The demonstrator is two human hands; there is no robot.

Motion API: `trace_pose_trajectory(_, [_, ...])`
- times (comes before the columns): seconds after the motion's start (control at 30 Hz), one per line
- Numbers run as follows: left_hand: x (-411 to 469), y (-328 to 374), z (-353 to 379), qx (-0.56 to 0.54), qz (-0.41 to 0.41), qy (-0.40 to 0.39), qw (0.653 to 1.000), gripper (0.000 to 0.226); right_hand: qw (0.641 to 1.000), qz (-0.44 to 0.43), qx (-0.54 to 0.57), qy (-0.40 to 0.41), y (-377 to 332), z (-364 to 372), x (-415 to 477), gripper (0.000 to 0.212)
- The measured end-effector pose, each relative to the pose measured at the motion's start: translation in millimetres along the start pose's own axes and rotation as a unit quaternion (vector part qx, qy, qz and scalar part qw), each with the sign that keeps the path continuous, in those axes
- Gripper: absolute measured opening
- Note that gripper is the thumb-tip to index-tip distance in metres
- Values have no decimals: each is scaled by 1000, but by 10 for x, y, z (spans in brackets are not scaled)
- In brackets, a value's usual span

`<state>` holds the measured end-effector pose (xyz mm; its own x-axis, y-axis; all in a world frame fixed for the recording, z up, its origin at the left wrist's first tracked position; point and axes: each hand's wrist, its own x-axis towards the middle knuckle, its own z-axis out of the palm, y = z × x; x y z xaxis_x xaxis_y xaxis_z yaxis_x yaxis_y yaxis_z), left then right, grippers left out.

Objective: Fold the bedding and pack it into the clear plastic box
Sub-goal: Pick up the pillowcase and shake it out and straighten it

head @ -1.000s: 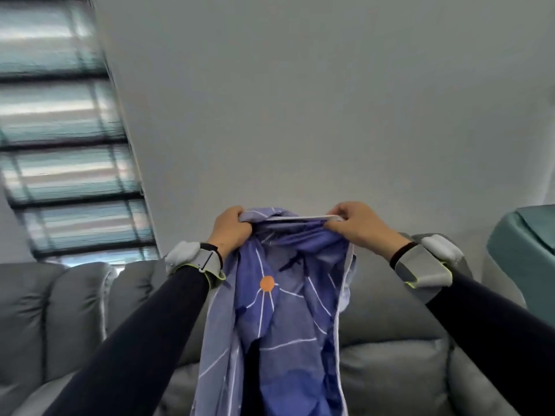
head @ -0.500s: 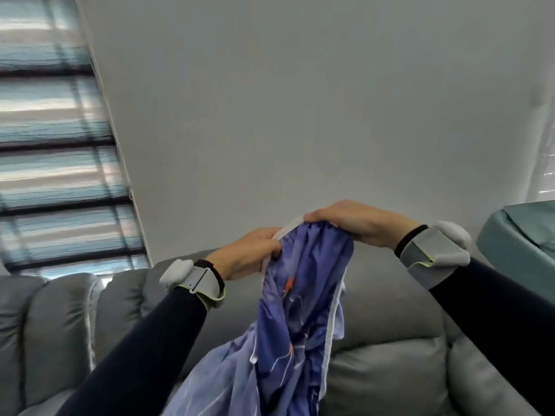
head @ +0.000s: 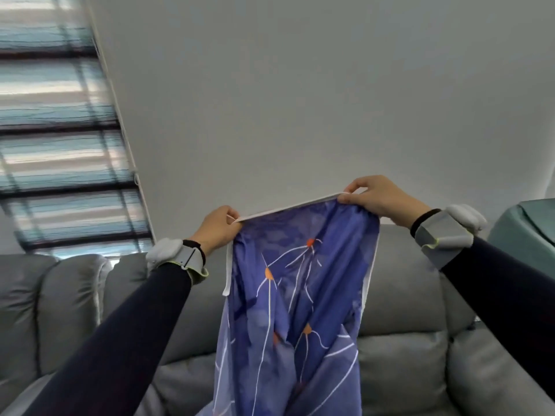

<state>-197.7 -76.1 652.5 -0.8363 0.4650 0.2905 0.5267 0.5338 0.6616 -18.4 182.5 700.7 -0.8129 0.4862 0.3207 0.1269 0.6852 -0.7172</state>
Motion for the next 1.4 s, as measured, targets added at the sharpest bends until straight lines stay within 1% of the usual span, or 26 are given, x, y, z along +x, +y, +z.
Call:
trace_pose_trajectory(0.07, [-16, 51, -12, -72, -31, -45, 996, 17, 1000, 5, -4, 6, 105, -36, 40, 16])
trace_pose_trajectory(0.13, [-45, 110, -51, -83, -28, -94, 992, 27, 1000, 5, -3, 10, 186, -34, 84, 15])
trace_pose_trajectory(0.2, [-113, 186, -110, -144, -50, -150, 977, 26, 1000, -1, 8, 13, 219, -33, 120, 13])
trace_pose_trajectory(0.27, [-155, 226, -171, -253, -91, -228, 936, 20, 1000, -5, 17, 12, 223, -34, 141, 13])
trace_pose_trajectory(0.33, [-165, 267, -193, -338, -95, -291, 890, 25, 1000, -15, 10, -4, 203, -5, 142, 13])
trace_pose_trajectory(0.4, [-151, 377, -179, -419, -85, -281, 859, 21, 999, -33, -20, -21, 145, 77, 103, 12])
trace_pose_trajectory(0.47, [-129, 543, -152, -490, -67, -233, 837, 33, 998, -54, -20, -15, 32, 195, 18, 17])
trace_pose_trajectory(0.5, [-137, 642, -135, -516, -50, -213, 828, 32, 998, -65, -8, -16, -52, 258, -53, 21])
trace_pose_trajectory(0.57, [-172, 795, -97, -527, -18, -195, 827, 14, 995, -85, 30, -38, -220, 395, -231, 23])
trace_pose_trajectory(0.6, [-183, 839, -65, -522, -8, -198, 829, 14, 993, -94, 53, -47, -293, 466, -335, 25])
trace_pose_trajectory(0.7, [-214, 940, 84, -466, 28, -187, 864, 43, 990, -96, 87, -60, -454, 628, -656, 43])
trace_pose_trajectory(0.73, [-235, 985, 149, -443, 40, -171, 879, 43, 991, -92, 86, -56, -464, 683, -717, 48])
trace_pose_trajectory(0.8, [-308, 1084, 247, -392, 66, -130, 908, 26, 992, -78, 91, -35, -427, 794, -751, 47])
trace_pose_trajectory(0.87, [-314, 1135, 285, -337, 91, -49, 936, 18, 996, -49, 66, -37, -332, 889, -684, 31])
trace_pose_trajectory(0.9, [-299, 1143, 262, -296, 98, 2, 950, 14, 997, -32, 38, -58, -273, 917, -636, 22])
trace_pose_trajectory(0.93, [-266, 1114, 211, -248, 95, 57, 962, 13, 996, -16, 17, -82, -204, 919, -590, 15])
trace_pose_trajectory(1.0, [-227, 996, 69, -180, 74, 156, 968, 31, 995, 21, -4, -101, -68, 801, -500, 6])
trace_pose_trajectory(1.03, [-217, 904, -14, -167, 64, 190, 965, 37, 996, 39, -18, -82, 6, 681, -432, 7])
trace_pose_trajectory(1.1, [-202, 682, -216, -161, 43, 234, 958, 45, 997, 67, -43, -14, 152, 371, -262, 11])
trace_pose_trajectory(1.17, [-174, 463, -431, -100, 30, 284, 953, 55, 992, 55, -83, 78, 180, 73, -90, 13])
trace_pose_trajectory(1.2, [-158, 391, -522, -48, 30, 318, 947, 53, 987, 36, -96, 127, 140, -40, -22, 14])
trace_pose_trajectory(1.23, [-137, 366, -606, -22, 35, 356, 933, 43, 981, 15, -85, 175, 72, -102, 27, 16])
trace_pose_trajectory(1.27, [-111, 368, -669, -34, 51, 386, 921, 30, 975, -12, -56, 214, 3, -125, 63, 20])
trace_pose_trajectory(1.3, [-113, 395, -725, -67, 74, 407, 908, 19, 972, -30, -22, 234, -62, -106, 70, 25])
trace_pose_trajectory(1.33, [-101, 378, -777, -97, 89, 435, 891, 16, 973, -35, -5, 227, -73, -40, 59, 30])
trace_pose_trajectory(1.4, [-77, 263, -951, -147, 79, 502, 849, 22, 988, 3, -27, 153, 105, 120, -6, 40])
